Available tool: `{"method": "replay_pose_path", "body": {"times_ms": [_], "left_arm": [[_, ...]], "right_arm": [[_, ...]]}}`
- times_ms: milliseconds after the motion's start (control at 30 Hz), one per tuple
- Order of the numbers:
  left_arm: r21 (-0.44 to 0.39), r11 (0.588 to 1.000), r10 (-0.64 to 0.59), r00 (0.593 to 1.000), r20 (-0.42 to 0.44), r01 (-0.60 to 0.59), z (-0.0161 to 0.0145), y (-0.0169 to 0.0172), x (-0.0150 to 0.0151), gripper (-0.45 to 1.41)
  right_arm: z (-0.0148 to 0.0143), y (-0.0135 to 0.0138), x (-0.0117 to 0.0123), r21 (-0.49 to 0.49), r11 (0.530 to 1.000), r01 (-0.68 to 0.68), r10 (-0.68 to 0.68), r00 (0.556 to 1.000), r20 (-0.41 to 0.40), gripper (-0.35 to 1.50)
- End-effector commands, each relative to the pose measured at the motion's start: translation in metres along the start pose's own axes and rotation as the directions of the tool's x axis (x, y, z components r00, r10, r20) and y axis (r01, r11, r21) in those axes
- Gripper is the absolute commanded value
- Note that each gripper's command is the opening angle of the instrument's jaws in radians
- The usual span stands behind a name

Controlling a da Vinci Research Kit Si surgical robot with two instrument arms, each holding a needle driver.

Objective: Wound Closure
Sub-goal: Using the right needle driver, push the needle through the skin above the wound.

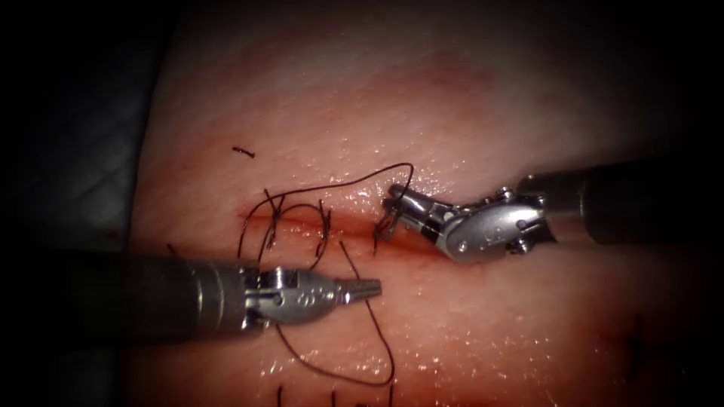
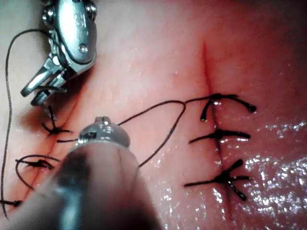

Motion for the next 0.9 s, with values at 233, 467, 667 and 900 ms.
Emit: {"method": "replay_pose_path", "body": {"times_ms": [233,467,667,900], "left_arm": [[-0.004,1.000,0.002,1.000,0.000,-0.002,0.0002,0.0002,-0.0004,-0.37],[-0.001,1.000,-0.002,1.000,0.002,0.002,0.0006,0.0000,-0.0001,-0.38],[0.010,1.000,-0.009,1.000,-0.003,0.009,0.0011,-0.0001,0.0004,-0.35],[0.065,0.997,-0.041,0.997,-0.065,0.045,0.0012,-0.0012,0.0019,-0.32]], "right_arm": [[-0.0001,-0.0045,-0.0022,0.022,0.999,0.033,-0.034,0.999,0.025,-0.35],[-0.0013,-0.0055,-0.0034,0.030,0.999,0.020,-0.021,0.998,0.058,-0.35],[-0.0013,-0.0036,-0.0026,0.003,1.000,-0.030,0.030,0.998,0.056,-0.35],[0.0000,-0.0005,-0.0002,-0.008,0.988,-0.156,0.156,0.987,0.029,-0.35]]}}
